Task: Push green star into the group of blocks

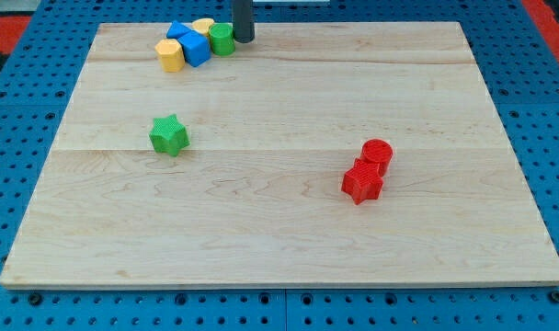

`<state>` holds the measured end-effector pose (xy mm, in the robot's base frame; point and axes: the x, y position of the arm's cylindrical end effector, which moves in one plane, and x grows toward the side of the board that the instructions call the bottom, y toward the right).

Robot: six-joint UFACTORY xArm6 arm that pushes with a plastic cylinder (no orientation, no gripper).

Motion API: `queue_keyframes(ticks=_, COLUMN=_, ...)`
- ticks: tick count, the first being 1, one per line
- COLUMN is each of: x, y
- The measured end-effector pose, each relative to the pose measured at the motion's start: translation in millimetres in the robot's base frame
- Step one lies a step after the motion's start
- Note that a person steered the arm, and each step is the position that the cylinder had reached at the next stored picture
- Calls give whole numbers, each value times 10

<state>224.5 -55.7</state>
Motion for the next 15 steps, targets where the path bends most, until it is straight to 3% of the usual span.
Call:
queue_keyframes(ticks=3, x=111, y=-155)
queue_keyframes(ticks=4, x=533, y=168)
queue_keyframes(ticks=6, x=1711, y=197)
queue_keyframes(ticks=7, x=2075, y=22)
queue_keyframes(ticks=10, x=1933, y=-1373)
queue_keyframes(ticks=11, x=2047, y=-1382)
queue_keyframes(ticks=14, x=1518, y=-2035)
queue_keyframes(ticks=15, x=1798, y=-2141)
